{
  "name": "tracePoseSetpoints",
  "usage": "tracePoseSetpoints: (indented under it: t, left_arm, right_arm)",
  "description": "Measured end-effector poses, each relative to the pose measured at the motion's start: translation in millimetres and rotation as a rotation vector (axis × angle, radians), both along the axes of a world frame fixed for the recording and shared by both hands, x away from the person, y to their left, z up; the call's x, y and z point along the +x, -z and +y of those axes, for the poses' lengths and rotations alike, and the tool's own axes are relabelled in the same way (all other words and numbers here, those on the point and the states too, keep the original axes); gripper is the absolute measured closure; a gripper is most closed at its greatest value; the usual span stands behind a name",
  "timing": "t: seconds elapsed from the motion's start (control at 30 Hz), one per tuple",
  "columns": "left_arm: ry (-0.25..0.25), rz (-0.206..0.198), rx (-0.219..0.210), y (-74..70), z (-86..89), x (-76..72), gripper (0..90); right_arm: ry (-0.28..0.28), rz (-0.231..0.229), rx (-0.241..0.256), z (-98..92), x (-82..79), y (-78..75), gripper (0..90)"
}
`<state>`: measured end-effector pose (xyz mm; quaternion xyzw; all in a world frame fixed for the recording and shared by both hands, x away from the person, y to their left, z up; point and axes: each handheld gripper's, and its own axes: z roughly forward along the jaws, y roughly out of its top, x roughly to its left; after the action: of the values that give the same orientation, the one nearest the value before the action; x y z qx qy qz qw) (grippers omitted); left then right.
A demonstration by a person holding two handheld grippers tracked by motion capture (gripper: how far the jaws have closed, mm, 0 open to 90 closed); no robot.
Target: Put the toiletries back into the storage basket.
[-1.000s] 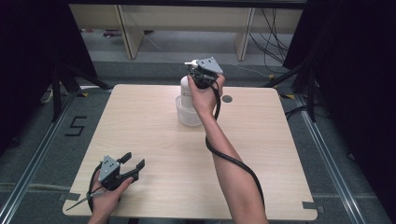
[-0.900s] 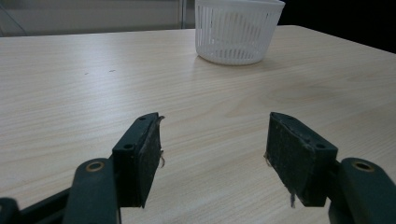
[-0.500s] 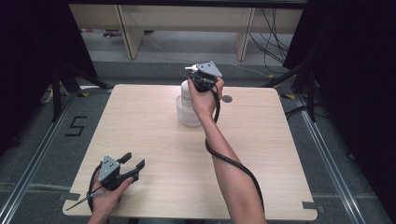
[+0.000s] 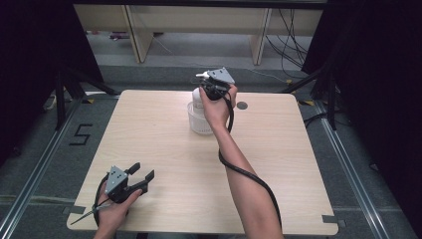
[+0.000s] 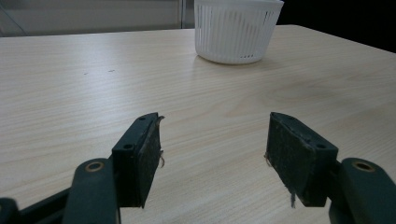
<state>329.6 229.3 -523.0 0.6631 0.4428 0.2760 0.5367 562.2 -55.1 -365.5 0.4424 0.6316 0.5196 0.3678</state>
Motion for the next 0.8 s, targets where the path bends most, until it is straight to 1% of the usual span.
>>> tracePoseSetpoints:
  t: [0.07, 0.17, 0.2, 0.23, 0.27, 0.33, 0.37, 0.43, 0.5, 0.53, 0.57, 0.6, 0.63, 0.67, 0.73, 0.77, 0.8]
  left_arm:
    - [0.001, -0.006, -0.003, 0.3, -0.2, 0.0, 34.6]
    - [0.000, -0.004, 0.000, 0.1, 0.0, -0.2, 34.7]
    - [0.001, -0.003, 0.001, 0.1, 0.0, -0.2, 34.7]
    - [0.000, -0.002, 0.003, 0.0, 0.0, -0.2, 34.7]
    - [0.000, -0.002, 0.001, 0.1, -0.2, -0.2, 34.7]
    - [0.002, -0.007, -0.005, 0.4, -0.3, 0.2, 34.7]
    - [0.000, 0.000, 0.001, 0.0, -0.2, 0.0, 34.7]
    - [-0.001, 0.000, 0.000, 0.0, -0.3, 0.0, 34.7]
    - [-0.001, 0.001, 0.003, 0.0, -0.2, -0.1, 34.7]
    - [0.000, -0.007, -0.004, 0.5, -0.5, 0.3, 34.7]
    - [0.000, -0.007, -0.003, 0.5, -0.6, 0.3, 34.7]
    - [-0.001, -0.001, 0.004, 0.1, -0.5, 0.0, 34.7]
    - [-0.001, 0.000, 0.006, 0.0, -0.5, 0.0, 34.7]
    - [-0.001, -0.001, 0.007, 0.0, -0.5, 0.0, 34.7]
    - [-0.001, 0.000, 0.007, 0.0, -0.6, -0.1, 34.7]
    - [0.003, -0.005, 0.002, 0.5, -0.6, 0.7, 34.7]
    - [0.001, 0.000, 0.005, 0.2, -0.6, 0.6, 34.7]
  right_arm:
    - [0.001, -0.002, -0.004, 0.8, -0.9, 0.5, 59.5]
    - [0.005, -0.008, -0.008, 1.7, -1.8, 0.7, 59.3]
    - [0.002, -0.014, -0.023, 0.8, -1.4, 0.5, 59.3]
    - [-0.001, -0.012, -0.022, 0.8, -1.4, 0.5, 59.2]
    - [0.001, 0.000, -0.008, 1.5, -2.2, 0.4, 59.1]
    - [-0.003, -0.009, -0.035, 0.3, -2.0, -0.2, 58.9]
    - [-0.005, -0.007, -0.032, 0.1, -2.0, -0.3, 58.7]
    - [-0.011, -0.010, -0.038, -0.5, -1.2, -0.6, 57.3]
    - [-0.015, 0.000, -0.032, -0.3, -1.7, -0.8, 55.1]
    - [-0.014, -0.001, -0.037, -0.5, -2.0, -0.7, 53.6]
    - [-0.010, 0.014, -0.025, 0.1, -3.0, -0.1, 52.2]
    - [-0.010, 0.013, -0.039, -1.1, -3.1, 0.3, 50.0]
    - [-0.008, 0.024, -0.019, -1.0, -4.3, 0.9, 47.7]
    - [-0.010, 0.015, -0.029, -1.9, -3.7, 1.8, 45.4]
    - [-0.015, 0.016, -0.034, -4.1, -4.0, 2.6, 39.9]
    - [-0.015, 0.034, -0.016, -3.5, -5.0, 3.1, 37.8]
    - [-0.020, 0.038, -0.018, -4.3, -5.0, 3.5, 35.3]
